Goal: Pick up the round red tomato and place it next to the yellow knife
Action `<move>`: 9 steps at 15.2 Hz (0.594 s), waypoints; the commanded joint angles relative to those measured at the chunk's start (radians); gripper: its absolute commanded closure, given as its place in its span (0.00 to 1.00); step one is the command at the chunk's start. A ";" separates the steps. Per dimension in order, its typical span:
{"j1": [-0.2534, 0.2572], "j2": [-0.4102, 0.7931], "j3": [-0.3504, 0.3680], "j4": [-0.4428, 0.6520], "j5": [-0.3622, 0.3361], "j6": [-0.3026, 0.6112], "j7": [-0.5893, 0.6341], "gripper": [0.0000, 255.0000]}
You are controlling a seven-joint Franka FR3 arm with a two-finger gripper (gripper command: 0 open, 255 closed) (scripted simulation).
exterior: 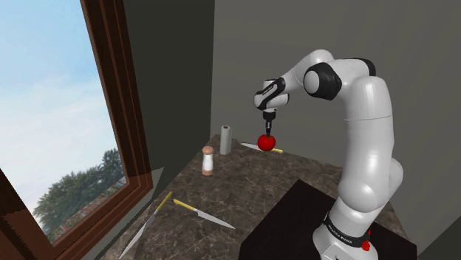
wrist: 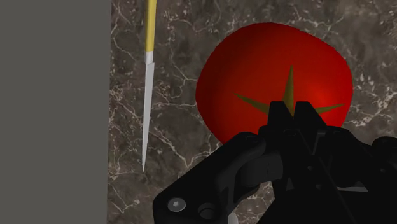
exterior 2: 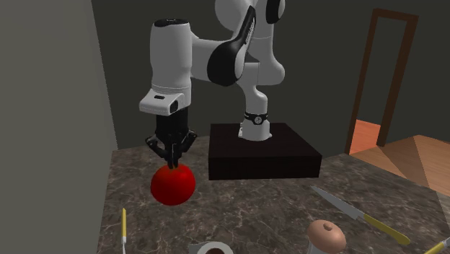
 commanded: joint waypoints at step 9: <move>0.012 -0.074 -0.014 0.038 -0.025 -0.110 0.005 1.00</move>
